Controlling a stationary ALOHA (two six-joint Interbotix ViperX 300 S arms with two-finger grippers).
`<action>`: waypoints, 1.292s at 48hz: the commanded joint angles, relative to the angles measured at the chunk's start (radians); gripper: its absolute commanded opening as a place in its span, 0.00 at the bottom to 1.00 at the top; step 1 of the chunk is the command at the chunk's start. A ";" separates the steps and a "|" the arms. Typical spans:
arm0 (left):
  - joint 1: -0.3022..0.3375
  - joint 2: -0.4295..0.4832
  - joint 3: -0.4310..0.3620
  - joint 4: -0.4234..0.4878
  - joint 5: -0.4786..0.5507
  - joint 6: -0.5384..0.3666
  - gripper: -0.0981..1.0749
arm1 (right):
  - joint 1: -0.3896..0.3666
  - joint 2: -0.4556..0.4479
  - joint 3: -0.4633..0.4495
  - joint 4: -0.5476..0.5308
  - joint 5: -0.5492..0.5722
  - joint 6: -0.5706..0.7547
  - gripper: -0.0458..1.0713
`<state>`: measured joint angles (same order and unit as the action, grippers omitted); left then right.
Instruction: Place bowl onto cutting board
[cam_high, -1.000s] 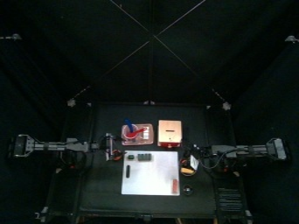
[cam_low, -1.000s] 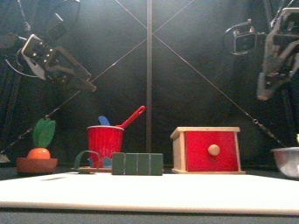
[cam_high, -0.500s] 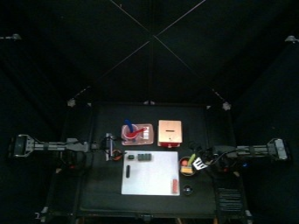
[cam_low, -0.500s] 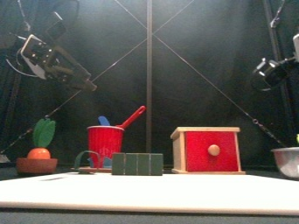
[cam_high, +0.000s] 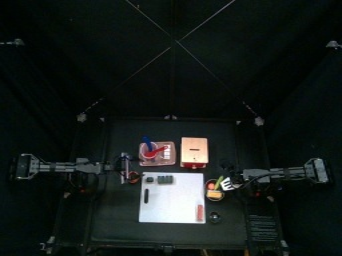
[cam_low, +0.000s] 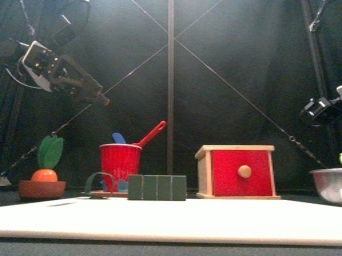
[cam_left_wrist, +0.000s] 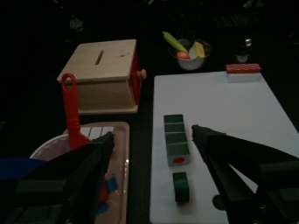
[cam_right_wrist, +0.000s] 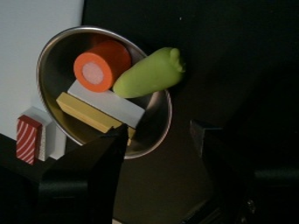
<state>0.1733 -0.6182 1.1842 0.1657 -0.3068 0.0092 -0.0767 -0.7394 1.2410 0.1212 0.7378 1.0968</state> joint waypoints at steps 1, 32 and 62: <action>0.003 0.000 -0.012 0.000 -0.006 0.000 0.96 | -0.032 0.020 0.000 -0.003 -0.023 -0.005 0.80; 0.000 0.000 -0.009 -0.003 -0.002 -0.002 0.96 | -0.038 0.026 0.014 -0.015 -0.077 -0.005 0.63; 0.003 0.000 -0.018 -0.002 -0.002 -0.002 0.96 | -0.037 0.011 -0.021 -0.041 -0.058 -0.014 0.49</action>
<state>0.1733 -0.6182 1.1873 0.1641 -0.3053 0.0077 -0.1150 -0.7194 1.2517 0.0859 0.6796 1.0845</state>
